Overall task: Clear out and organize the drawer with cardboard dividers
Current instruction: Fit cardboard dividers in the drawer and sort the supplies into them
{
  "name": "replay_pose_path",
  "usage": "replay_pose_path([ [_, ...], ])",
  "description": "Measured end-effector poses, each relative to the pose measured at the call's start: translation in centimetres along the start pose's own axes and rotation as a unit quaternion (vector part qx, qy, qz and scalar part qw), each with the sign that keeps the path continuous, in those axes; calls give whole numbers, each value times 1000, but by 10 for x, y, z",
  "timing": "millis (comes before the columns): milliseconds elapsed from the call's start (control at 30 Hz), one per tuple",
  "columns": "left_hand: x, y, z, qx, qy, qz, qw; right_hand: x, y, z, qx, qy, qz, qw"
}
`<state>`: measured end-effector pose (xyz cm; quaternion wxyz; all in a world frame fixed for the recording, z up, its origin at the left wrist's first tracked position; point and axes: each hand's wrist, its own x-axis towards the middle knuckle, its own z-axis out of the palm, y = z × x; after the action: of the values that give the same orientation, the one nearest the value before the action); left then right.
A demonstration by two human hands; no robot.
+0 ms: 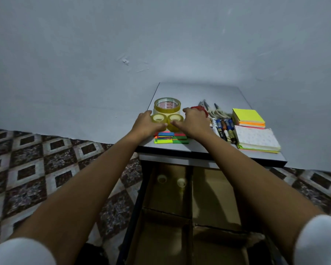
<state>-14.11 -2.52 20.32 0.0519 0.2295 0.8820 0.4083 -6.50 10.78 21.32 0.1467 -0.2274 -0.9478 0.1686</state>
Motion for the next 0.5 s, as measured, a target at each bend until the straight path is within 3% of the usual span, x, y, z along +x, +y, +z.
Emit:
replay_pose_path([
  [200, 6, 1, 1, -16, 0, 8, 1000, 12, -3, 9, -59, -35, -3, 998],
  [500, 2, 0, -5, -2, 43, 42, 998, -1, 7, 0, 60, 56, -11, 997],
])
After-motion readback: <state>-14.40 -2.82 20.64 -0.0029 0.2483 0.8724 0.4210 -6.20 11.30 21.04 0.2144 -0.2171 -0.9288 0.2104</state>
